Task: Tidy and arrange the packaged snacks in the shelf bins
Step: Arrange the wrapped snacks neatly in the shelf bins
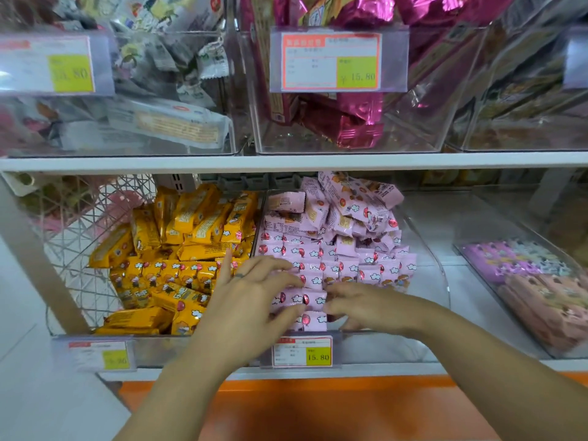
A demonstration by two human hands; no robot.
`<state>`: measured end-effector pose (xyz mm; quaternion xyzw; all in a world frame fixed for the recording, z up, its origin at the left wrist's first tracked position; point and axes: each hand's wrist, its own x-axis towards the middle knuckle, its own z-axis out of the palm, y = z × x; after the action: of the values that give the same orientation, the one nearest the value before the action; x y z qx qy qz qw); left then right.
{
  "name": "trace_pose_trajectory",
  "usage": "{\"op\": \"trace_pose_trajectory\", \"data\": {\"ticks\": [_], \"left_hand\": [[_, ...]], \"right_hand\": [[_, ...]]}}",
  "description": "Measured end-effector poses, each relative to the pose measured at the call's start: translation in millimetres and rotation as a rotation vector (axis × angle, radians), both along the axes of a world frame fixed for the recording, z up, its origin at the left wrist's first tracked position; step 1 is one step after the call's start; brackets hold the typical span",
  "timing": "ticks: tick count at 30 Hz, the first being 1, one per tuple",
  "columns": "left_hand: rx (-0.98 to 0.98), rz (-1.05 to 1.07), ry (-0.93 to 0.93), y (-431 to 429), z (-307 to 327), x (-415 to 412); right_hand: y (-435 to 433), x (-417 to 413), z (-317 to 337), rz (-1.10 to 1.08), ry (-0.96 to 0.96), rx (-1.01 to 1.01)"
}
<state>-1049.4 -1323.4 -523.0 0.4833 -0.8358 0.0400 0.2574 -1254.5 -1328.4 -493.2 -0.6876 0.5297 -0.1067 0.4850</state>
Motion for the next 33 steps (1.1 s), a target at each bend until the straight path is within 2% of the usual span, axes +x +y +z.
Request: {"op": "trace_pose_trajectory", "data": {"ticks": [3, 7, 14, 18, 22, 26, 29, 31, 33], "left_hand": [[0.136, 0.066, 0.077, -3, 9, 17], [0.235, 0.040, 0.089, -1, 7, 22], [0.197, 0.044, 0.002, 1, 3, 20], [0.240, 0.065, -0.006, 2, 7, 18], [0.174, 0.080, 0.035, 4, 10, 18], [-0.002, 0.099, 0.106, 1, 10, 7], [-0.054, 0.086, 0.182, -3, 15, -11], [-0.039, 0.068, 0.242, -7, 20, -25], [-0.030, 0.059, 0.267, -11, 26, -39]], "right_hand": [[-7, -2, -3, 0.081, -0.021, 0.105], [-14, 2, -13, 0.134, 0.028, 0.046], [-15, 1, -13, 0.139, 0.037, 0.049], [-9, 4, -9, 0.134, 0.031, 0.021], [-4, -5, 8, 0.027, 0.033, -0.053], [5, -27, 28, -0.203, -0.085, -0.273], [5, -38, 27, -0.471, -0.206, -0.550], [2, -43, 22, -0.580, -0.211, -0.778], [-5, -48, 18, -0.637, -0.132, -0.975]]}}
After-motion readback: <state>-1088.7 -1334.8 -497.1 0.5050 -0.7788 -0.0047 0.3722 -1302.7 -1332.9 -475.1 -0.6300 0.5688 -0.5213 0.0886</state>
